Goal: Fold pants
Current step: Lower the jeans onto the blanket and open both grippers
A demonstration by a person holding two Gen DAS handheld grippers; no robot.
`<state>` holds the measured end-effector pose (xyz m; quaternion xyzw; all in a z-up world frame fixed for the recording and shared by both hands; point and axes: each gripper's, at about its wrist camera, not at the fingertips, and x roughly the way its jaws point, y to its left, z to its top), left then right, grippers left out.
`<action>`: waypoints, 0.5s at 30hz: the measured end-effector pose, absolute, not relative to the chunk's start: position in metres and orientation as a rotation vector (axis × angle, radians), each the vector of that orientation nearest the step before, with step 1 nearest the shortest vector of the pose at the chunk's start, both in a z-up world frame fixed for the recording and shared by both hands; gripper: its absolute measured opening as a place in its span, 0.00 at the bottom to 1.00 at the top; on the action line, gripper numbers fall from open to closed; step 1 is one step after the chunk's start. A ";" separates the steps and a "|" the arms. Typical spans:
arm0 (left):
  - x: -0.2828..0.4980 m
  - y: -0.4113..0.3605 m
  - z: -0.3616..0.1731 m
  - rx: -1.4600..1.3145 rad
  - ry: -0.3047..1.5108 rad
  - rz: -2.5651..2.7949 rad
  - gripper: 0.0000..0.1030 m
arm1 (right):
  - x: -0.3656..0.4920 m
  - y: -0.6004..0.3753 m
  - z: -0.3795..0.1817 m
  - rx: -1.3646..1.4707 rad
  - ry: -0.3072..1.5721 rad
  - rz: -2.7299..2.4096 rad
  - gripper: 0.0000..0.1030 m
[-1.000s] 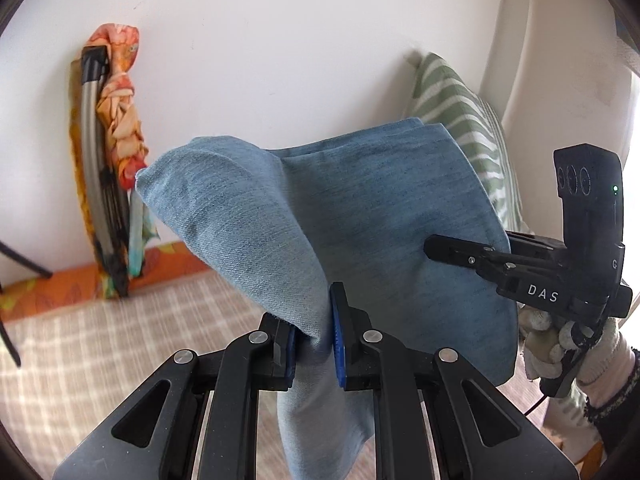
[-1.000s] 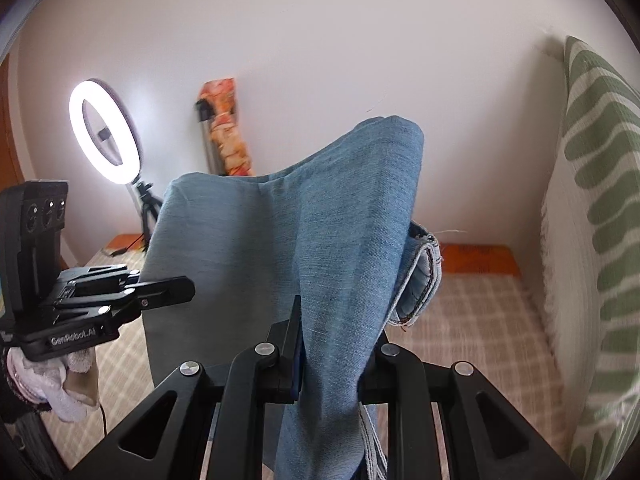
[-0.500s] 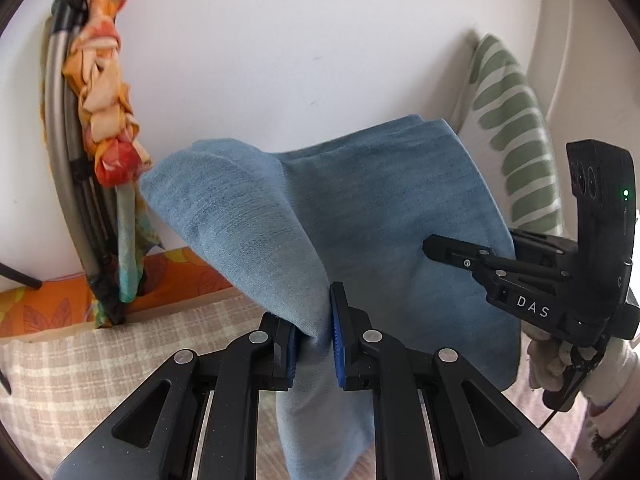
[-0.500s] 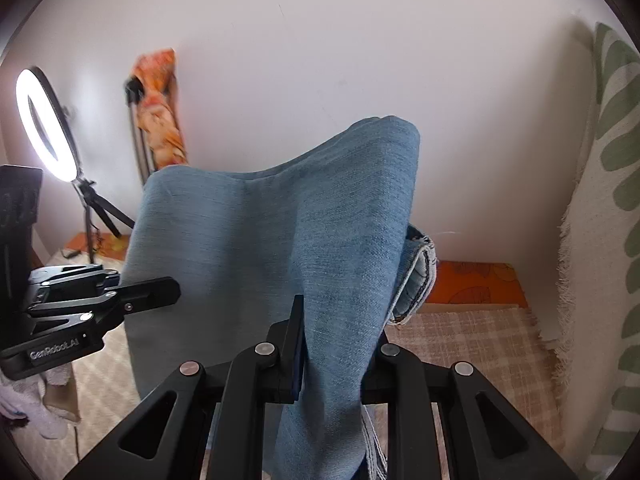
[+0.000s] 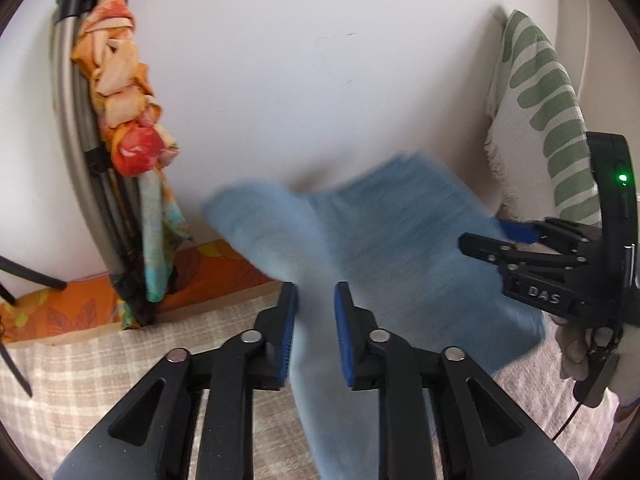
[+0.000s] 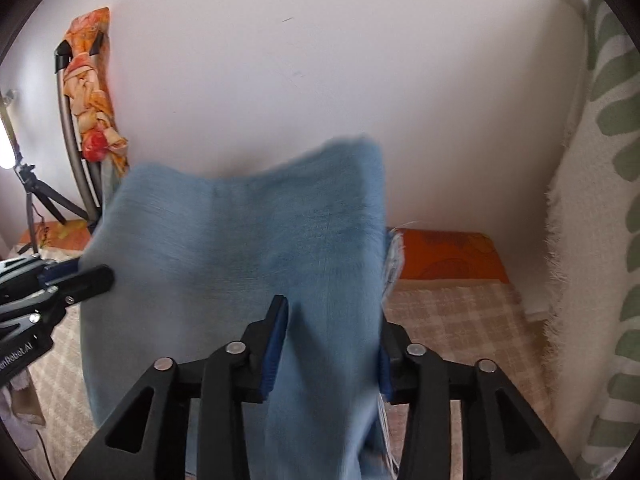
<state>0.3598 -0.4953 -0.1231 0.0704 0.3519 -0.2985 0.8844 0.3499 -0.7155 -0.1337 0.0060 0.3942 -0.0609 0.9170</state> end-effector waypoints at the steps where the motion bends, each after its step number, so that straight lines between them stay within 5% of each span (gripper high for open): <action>1: 0.358 -0.493 -0.122 0.143 0.728 -0.624 0.28 | 0.346 -0.716 -0.132 0.015 0.799 -0.123 0.58; 2: 0.355 -0.491 -0.119 0.148 0.717 -0.620 0.36 | 0.343 -0.715 -0.130 0.020 0.792 -0.119 0.59; 15: 0.318 -0.477 -0.093 0.144 0.674 -0.650 0.46 | 0.296 -0.713 -0.097 0.050 0.732 -0.124 0.67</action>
